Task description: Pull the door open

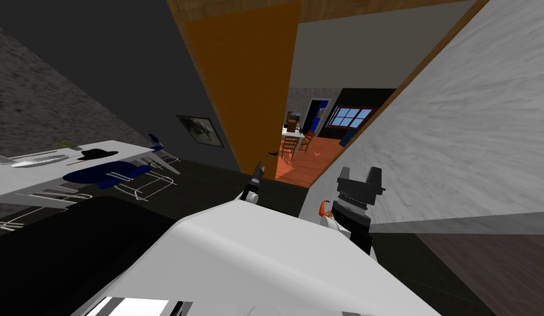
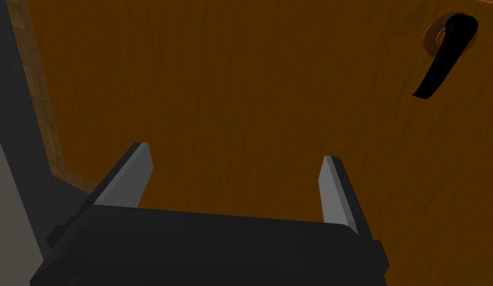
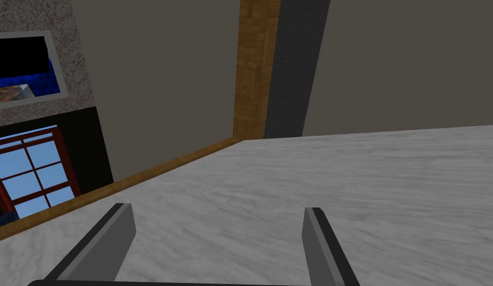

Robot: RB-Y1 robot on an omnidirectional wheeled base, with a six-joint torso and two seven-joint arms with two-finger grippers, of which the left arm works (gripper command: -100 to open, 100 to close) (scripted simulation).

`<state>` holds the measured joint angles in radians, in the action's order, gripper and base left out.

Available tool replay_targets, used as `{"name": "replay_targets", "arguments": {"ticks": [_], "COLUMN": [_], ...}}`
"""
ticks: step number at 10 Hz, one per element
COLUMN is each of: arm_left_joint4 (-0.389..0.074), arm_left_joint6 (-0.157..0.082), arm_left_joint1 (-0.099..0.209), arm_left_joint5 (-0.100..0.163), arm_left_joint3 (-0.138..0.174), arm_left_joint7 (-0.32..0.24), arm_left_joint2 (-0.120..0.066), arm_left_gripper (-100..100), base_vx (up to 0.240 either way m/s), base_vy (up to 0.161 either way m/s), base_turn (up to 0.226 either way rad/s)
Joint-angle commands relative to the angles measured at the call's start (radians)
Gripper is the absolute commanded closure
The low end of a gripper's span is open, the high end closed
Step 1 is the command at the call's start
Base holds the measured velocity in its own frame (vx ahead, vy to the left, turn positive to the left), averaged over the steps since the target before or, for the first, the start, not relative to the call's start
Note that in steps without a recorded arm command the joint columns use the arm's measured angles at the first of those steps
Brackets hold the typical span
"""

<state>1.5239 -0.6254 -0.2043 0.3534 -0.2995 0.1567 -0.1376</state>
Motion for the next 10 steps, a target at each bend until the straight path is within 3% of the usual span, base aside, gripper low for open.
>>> {"name": "replay_targets", "arguments": {"ticks": [1,8,10], "arm_left_joint4": [-0.042,-0.218,-0.242], "arm_left_joint6": [-0.009,-0.050,-0.055], "arm_left_joint1": [0.015,0.074,0.082], "arm_left_joint5": [0.013,0.063,0.070], "arm_left_joint3": [-0.011,-0.060,-0.067], "arm_left_joint7": [0.007,0.033,0.036], "arm_left_joint2": [-0.002,-0.012,-0.013], "arm_left_gripper": [-100,-100,-100], "base_vx": [0.093,0.091,0.054], "base_vy": [-0.005,-0.002,-0.009], "base_turn": [0.012,0.013,0.008]}}
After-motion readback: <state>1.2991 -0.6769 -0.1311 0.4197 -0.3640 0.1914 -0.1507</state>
